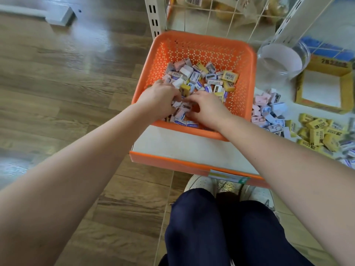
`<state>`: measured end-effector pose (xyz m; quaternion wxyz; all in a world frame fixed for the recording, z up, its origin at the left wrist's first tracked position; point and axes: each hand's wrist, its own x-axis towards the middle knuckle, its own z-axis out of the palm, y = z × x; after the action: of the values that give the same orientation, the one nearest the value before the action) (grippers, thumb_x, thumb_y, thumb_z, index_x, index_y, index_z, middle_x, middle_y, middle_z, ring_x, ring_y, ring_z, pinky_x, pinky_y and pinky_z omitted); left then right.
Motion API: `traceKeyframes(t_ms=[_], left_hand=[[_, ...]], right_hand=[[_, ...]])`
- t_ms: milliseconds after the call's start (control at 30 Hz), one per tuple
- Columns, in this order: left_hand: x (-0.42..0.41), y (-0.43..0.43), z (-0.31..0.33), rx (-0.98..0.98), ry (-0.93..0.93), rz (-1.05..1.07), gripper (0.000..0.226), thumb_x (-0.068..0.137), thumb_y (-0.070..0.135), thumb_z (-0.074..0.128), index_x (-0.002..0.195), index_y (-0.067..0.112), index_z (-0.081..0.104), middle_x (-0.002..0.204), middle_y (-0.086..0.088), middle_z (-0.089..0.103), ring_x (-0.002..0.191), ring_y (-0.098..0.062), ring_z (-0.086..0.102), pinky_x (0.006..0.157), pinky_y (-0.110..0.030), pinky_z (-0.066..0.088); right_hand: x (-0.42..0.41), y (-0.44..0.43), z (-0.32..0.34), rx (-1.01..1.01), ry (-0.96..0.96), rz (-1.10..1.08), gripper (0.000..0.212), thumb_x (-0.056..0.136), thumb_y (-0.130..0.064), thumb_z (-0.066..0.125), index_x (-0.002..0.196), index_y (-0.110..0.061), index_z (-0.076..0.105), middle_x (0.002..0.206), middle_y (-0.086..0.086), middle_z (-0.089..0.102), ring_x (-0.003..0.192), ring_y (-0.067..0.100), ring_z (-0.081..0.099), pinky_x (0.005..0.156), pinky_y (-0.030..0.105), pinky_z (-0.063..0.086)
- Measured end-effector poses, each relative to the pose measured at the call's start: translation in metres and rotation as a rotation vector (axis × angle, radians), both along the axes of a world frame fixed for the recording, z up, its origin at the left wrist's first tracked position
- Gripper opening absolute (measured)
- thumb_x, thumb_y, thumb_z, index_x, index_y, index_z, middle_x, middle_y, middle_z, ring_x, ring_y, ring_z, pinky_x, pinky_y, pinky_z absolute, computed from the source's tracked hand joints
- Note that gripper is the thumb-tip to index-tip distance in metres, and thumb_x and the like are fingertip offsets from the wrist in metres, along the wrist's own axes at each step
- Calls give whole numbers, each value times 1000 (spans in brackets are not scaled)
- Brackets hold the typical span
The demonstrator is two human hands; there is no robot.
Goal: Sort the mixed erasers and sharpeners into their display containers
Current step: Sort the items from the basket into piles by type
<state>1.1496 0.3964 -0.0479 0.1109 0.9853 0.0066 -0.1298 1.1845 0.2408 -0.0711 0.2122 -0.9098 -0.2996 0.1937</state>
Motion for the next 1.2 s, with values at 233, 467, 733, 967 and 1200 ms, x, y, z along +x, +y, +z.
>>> traceKeyframes(t_ms=[233,467,733,967,1200], left_hand=[[-6,3,6,53,70,-108,31,87,30,61,117,39,60,122,2,54,122,-24,34,89,-39,42],[-11,-1,6,-44,94,-87,31,84,29,58,111,42,65,125,4,50,125,-24,28,102,-45,36],[-8,-2,5,-1,88,-79,29,79,43,66,105,32,68,124,4,51,120,-24,32,98,-43,38],[-9,0,-2,-124,-47,14,26,81,42,64,97,22,68,92,-2,67,117,-22,41,81,-36,48],[-11,-5,2,-248,-207,65,25,86,31,60,89,9,69,80,-5,69,81,-20,62,76,-38,52]], right_hand=[[1,-3,-2,-57,-21,20,42,84,-20,66,126,-19,58,122,10,54,114,26,49,92,28,35],[2,-4,-8,-74,-28,-20,25,80,-22,68,103,-17,62,109,10,58,105,26,53,85,31,39],[5,-6,-8,-57,-47,-35,17,81,-24,68,95,-16,62,103,7,60,97,24,55,75,27,35],[3,-6,-7,-48,-55,-62,19,83,-18,60,102,-14,60,109,8,60,102,27,55,81,31,40],[2,-7,-2,-68,-45,-59,30,85,-21,60,113,-12,60,119,9,58,110,27,53,89,32,41]])
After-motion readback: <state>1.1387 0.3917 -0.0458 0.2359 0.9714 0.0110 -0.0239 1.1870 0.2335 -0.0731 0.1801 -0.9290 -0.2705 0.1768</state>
